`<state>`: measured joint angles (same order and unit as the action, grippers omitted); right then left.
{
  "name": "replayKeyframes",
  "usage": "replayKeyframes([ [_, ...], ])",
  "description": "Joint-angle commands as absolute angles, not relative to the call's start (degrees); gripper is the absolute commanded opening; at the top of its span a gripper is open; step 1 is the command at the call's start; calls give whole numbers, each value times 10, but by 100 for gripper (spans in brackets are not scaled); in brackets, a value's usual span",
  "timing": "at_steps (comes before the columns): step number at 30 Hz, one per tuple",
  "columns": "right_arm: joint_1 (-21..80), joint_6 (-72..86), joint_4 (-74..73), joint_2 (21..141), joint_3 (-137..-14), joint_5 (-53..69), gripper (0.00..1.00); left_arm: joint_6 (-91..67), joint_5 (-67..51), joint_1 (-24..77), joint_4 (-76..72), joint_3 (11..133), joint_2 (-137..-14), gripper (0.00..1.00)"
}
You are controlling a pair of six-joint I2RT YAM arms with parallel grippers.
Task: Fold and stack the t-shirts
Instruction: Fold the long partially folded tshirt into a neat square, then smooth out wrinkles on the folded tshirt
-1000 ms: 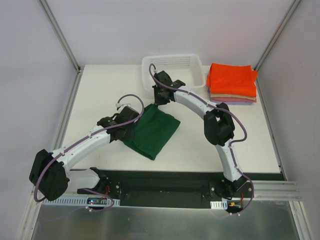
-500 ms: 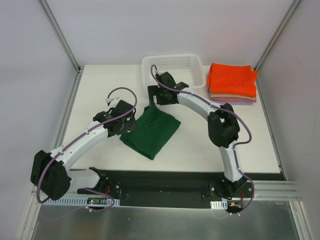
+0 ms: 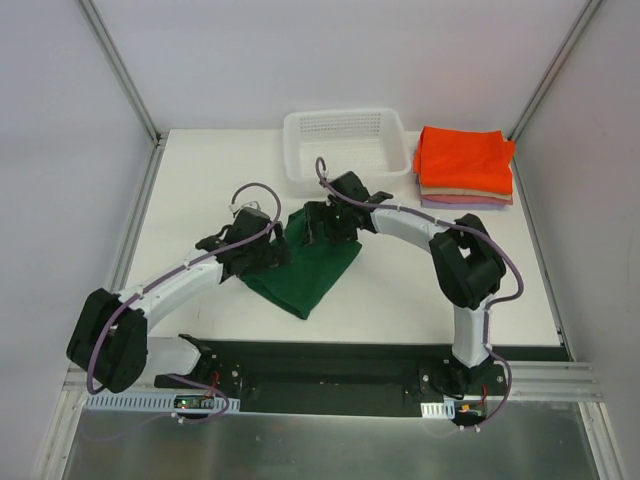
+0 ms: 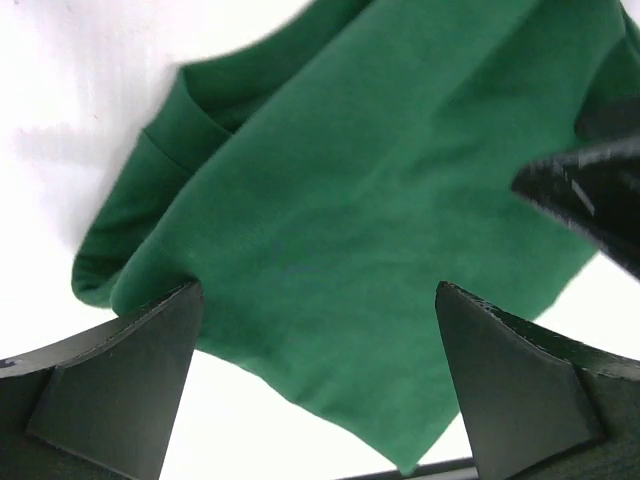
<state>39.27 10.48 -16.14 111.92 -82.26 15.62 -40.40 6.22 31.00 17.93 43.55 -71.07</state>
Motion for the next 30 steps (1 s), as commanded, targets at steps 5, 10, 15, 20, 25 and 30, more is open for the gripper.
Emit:
replayKeyframes([
  [5,383,196,-63,1044,-624,168,96,-389,55,272,92,408,-762,99],
  [10,452,301,-3,898,-432,104,96,-339,52,272,64,414,-753,99],
  [15,499,296,-26,786,-412,7,96,-302,29,272,53,426,-732,99],
  [20,495,173,-79,746,-467,-98,96,-315,20,272,59,393,-664,99],
  [25,465,151,-73,815,-518,-6,96,-335,-90,273,48,375,-631,99],
  [30,418,120,-58,926,-592,25,96,-331,-101,273,15,370,-660,99],
])
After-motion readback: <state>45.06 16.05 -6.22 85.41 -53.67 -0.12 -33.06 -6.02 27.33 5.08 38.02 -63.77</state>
